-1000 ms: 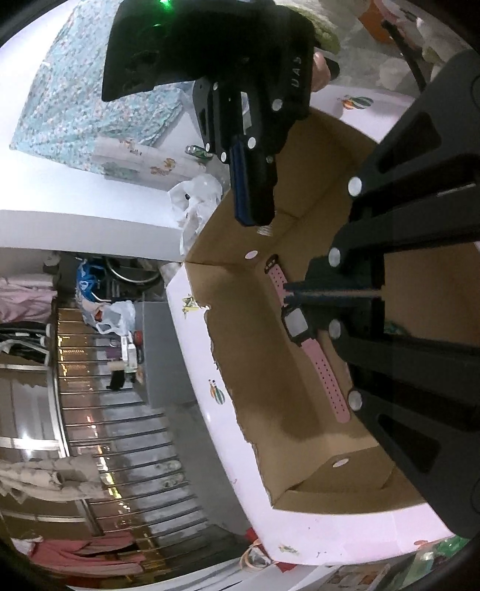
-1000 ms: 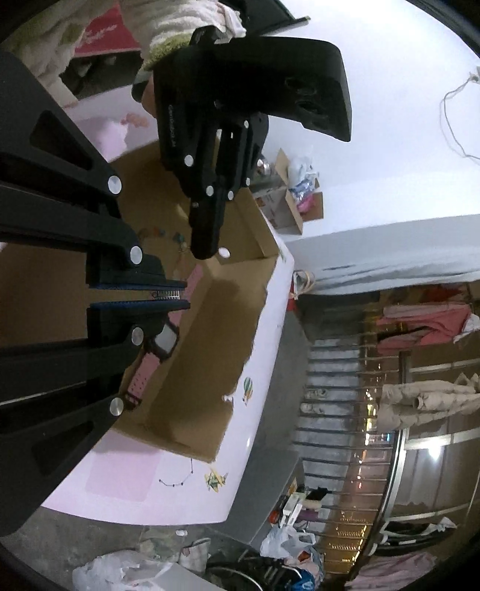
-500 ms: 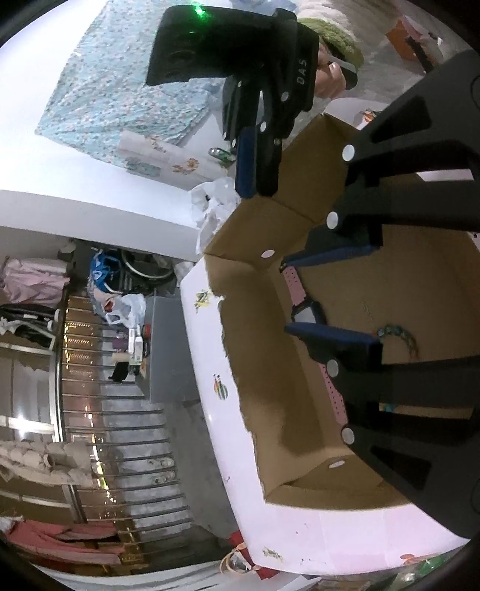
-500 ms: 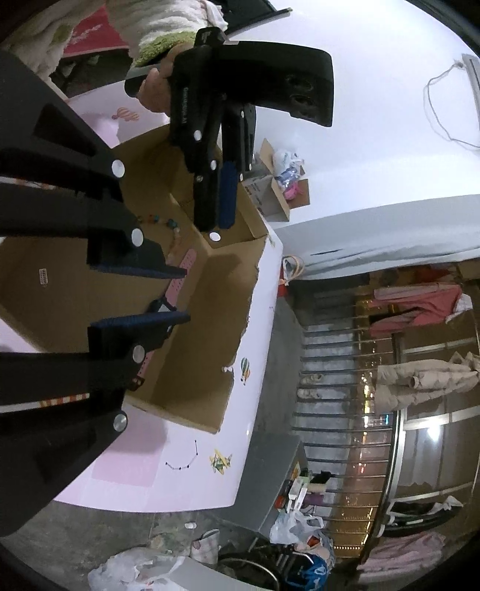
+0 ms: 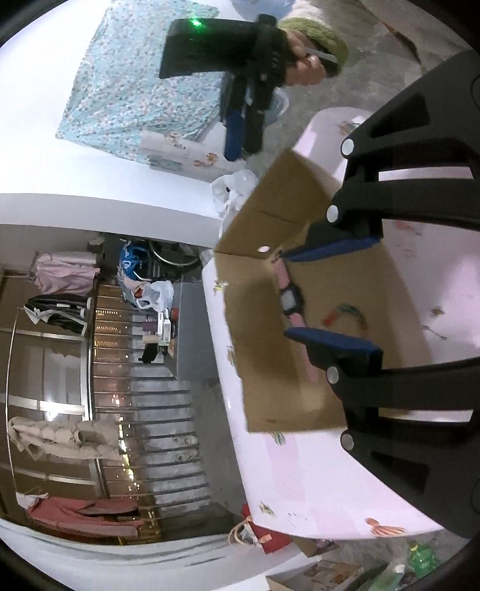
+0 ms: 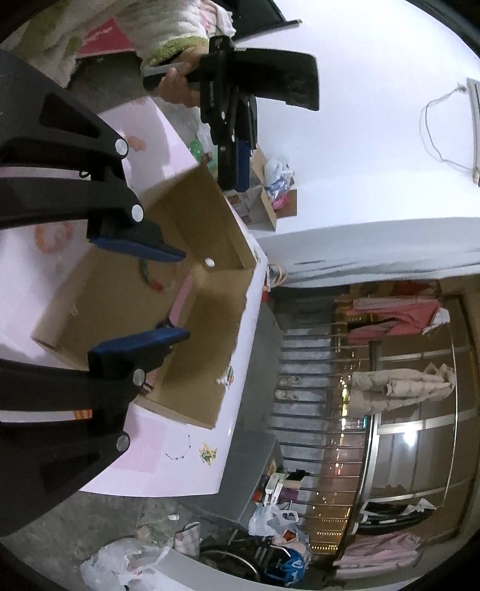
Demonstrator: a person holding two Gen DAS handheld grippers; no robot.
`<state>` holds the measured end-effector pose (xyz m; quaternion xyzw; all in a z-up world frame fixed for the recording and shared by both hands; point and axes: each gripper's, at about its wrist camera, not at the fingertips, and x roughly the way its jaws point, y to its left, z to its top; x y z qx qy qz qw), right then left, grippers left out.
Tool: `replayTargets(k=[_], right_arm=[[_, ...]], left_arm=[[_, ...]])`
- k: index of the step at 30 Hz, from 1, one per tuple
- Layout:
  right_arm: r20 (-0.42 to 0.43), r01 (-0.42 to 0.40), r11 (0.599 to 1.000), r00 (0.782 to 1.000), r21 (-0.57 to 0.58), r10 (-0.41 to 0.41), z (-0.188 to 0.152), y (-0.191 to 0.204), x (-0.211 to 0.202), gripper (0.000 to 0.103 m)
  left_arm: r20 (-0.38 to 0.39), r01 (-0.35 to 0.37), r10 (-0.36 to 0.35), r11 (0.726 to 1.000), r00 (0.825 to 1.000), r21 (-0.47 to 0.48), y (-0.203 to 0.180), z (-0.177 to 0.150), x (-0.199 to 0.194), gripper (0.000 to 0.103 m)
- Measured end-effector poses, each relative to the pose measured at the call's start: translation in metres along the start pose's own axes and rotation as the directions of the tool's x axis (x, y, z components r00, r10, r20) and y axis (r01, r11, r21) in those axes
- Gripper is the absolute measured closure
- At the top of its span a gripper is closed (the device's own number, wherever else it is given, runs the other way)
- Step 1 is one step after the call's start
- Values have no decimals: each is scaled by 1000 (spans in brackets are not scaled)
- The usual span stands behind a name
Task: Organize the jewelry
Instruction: 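Move the right tool back to the pink bead bracelet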
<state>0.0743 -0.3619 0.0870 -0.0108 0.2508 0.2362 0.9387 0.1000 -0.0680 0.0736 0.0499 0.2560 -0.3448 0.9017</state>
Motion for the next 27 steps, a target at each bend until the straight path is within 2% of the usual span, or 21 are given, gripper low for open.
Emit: replayTargets(k=[4, 8, 11, 15, 20, 27], right_arm=[[-11, -31, 999, 999, 15, 31, -18, 16, -12, 66], [-59, -56, 997, 996, 57, 59, -41, 25, -5, 66], [-107, -65, 994, 992, 88, 75, -58, 28, 9, 66], [-149, -71, 993, 985, 98, 85, -74, 32, 26, 67], [-188, -73, 996, 979, 53, 82, -83, 34, 42, 69], [-220, -80, 997, 972, 10, 80, -91, 32, 56, 77]], left_arm=[[-24, -6, 6, 1000, 1000, 1, -1, -29, -22, 68], [-65, -1, -1, 1000, 998, -26, 2, -58, -26, 68], [-104, -2, -3, 999, 995, -48, 4, -79, -16, 68], [-156, -9, 6, 1000, 988, -21, 2, -102, 5, 69], [-212, -19, 24, 999, 977, 28, 4, -115, 32, 70], [-270, -37, 54, 997, 961, 70, 11, -127, 54, 78]])
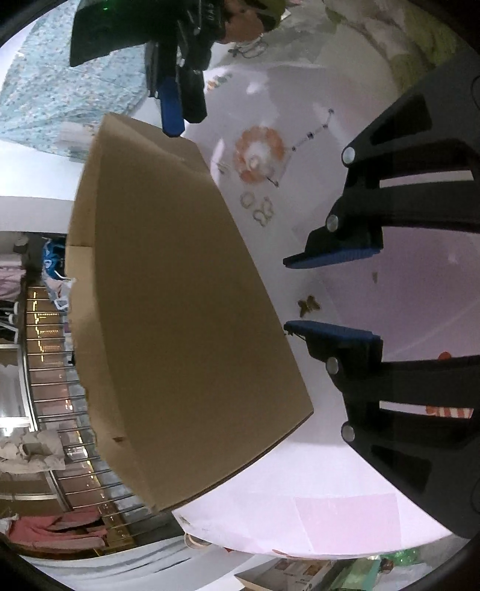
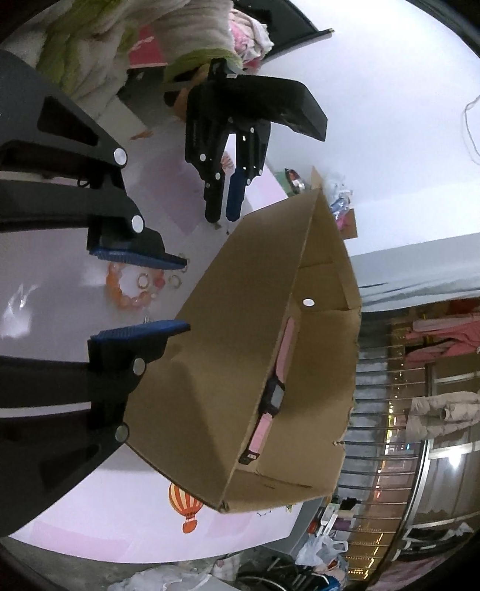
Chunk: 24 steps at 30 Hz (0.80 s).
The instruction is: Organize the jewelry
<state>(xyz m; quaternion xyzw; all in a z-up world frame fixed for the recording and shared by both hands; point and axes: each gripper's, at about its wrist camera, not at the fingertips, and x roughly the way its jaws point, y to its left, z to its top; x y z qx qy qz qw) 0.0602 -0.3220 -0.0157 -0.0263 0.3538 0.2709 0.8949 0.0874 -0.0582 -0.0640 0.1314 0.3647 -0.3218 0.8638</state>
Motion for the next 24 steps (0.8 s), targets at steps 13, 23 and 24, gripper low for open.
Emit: replayTargets(k=[13, 23, 24], right_arm=[[-17, -2, 1000, 1000, -4, 2, -3, 1, 9, 82], [-45, 8, 1000, 999, -16, -9, -6, 5, 16, 82], [-49, 6, 1000, 999, -15, -7, -6, 4, 17, 83]], left_arm=[[-6, -13, 13, 999, 1000, 35, 0, 3, 7, 96], [-7, 9, -9, 1000, 1000, -8, 7, 0, 3, 97], [-6, 8, -8, 1000, 1000, -8, 7, -1, 2, 97]])
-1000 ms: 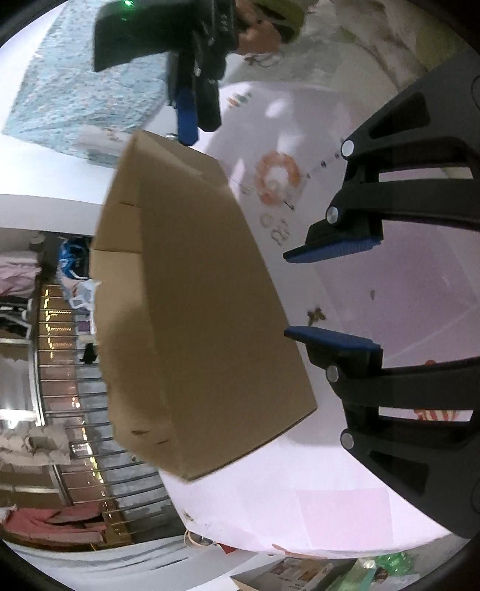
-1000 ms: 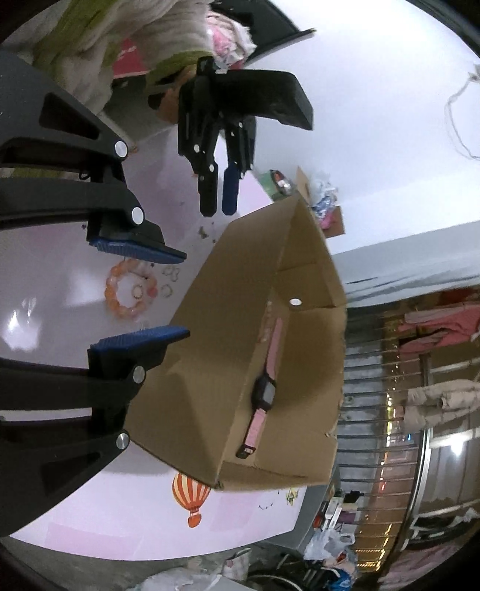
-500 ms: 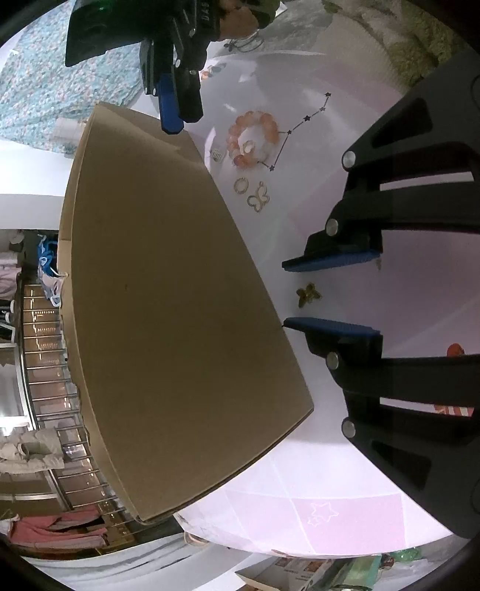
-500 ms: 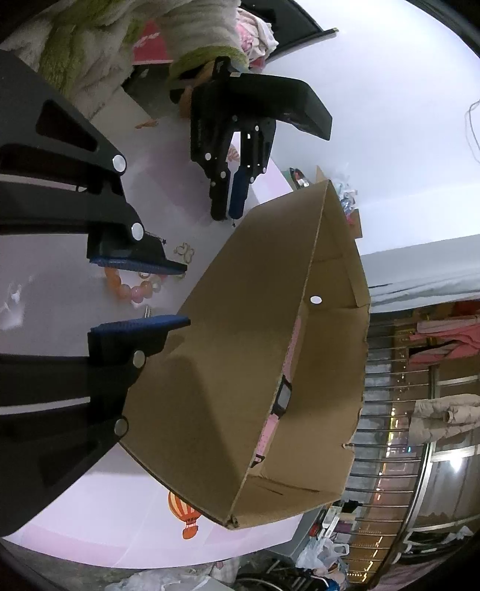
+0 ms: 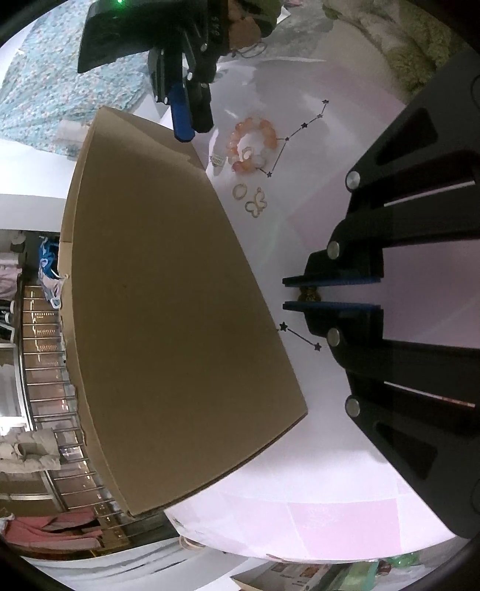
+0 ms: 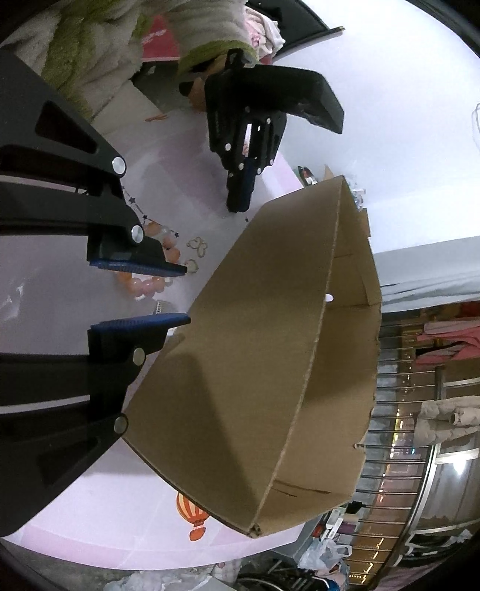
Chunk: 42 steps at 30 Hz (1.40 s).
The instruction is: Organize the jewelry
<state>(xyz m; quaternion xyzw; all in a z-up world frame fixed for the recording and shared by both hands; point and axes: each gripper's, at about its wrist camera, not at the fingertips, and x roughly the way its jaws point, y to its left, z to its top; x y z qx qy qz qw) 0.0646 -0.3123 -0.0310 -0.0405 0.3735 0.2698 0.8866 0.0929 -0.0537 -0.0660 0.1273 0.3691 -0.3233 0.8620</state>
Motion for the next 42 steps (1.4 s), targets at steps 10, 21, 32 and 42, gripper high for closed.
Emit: replayTargets(k=[10, 21, 32, 42], right_arm=[[-90, -40, 999, 995, -10, 39, -1, 1, 20, 83], [-140, -27, 1000, 990, 14, 29, -4, 0, 29, 93], [-60, -115, 992, 992, -42, 113, 10, 31, 9, 94], [-167, -172, 985, 972, -13, 168, -15, 44, 20, 93]], left_arm=[[9, -8, 8, 1000, 1000, 3, -1, -2, 0, 97], [18, -6, 6, 1000, 1000, -3, -1, -4, 0, 97], [21, -7, 7, 1000, 1000, -1, 0, -6, 0, 97], [22, -5, 5, 1000, 1000, -4, 0, -6, -1, 97]])
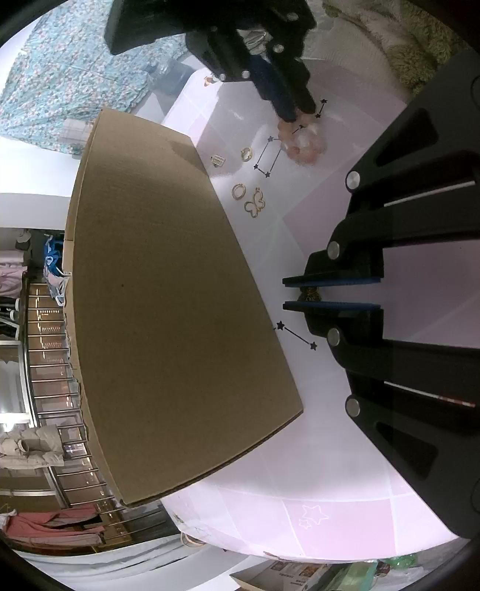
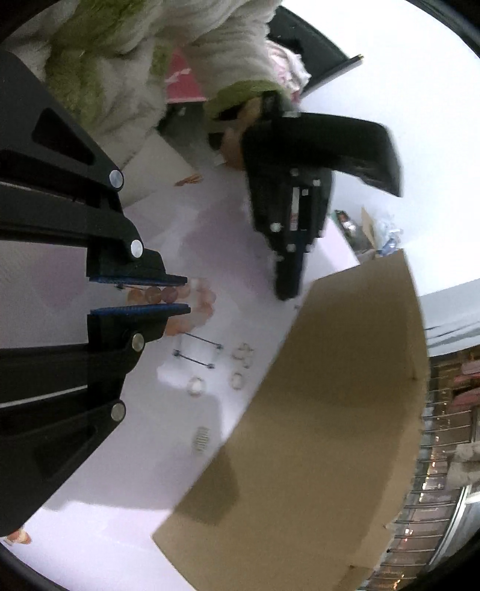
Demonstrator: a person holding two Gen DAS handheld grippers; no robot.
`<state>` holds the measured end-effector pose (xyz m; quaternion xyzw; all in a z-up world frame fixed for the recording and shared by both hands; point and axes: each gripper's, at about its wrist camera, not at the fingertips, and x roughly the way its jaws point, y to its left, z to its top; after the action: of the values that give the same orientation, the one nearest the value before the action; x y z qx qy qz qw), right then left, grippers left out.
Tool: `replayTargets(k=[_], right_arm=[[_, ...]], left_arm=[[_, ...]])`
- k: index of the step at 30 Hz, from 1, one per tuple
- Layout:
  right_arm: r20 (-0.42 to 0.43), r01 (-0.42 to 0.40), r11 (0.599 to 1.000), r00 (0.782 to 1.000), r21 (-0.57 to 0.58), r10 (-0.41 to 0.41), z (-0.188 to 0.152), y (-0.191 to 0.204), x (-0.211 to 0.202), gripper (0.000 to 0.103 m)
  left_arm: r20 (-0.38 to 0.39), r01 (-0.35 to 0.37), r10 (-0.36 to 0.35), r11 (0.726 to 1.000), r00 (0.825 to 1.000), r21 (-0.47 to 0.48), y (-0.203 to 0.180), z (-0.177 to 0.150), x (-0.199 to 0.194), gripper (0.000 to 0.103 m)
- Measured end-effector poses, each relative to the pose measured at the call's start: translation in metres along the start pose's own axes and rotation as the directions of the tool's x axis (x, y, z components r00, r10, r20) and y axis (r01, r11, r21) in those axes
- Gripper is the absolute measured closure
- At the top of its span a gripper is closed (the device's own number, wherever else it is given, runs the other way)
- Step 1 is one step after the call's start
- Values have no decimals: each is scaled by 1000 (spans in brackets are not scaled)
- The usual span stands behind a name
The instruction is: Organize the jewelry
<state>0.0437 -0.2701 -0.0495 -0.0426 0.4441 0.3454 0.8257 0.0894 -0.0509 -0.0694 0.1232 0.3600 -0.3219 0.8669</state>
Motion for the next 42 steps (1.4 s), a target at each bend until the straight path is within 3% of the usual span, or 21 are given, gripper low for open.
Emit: replayTargets(k=[5, 7, 9, 16, 23, 30, 42], right_arm=[[47, -12, 1000, 999, 26, 11, 4, -8, -14, 91], [74, -16, 999, 997, 42, 13, 8, -13, -22, 81], [94, 8, 999, 996, 46, -12, 12, -19, -24, 80], [71, 107, 994, 991, 33, -109, 14, -38, -14, 80], [58, 131, 991, 990, -23, -130, 13, -37, 0, 81], [69, 146, 989, 987, -34, -144, 14, -35, 2, 91], [79, 156, 987, 985, -34, -153, 13, -35, -1, 92]], left_arm=[[0, 0, 0, 1000, 1000, -1, 1, 0, -1, 97], [0, 0, 0, 1000, 1000, 0, 1, 0, -1, 97], [0, -1, 1, 1000, 1000, -1, 1, 0, -1, 97], [0, 1, -1, 1000, 1000, 2, 1, 0, -1, 97], [1, 7, -7, 1000, 1000, 5, 3, 0, -2, 97], [3, 9, -9, 1000, 1000, 3, 4, 0, -3, 97], [4, 10, -10, 1000, 1000, 3, 3, -1, -4, 97]])
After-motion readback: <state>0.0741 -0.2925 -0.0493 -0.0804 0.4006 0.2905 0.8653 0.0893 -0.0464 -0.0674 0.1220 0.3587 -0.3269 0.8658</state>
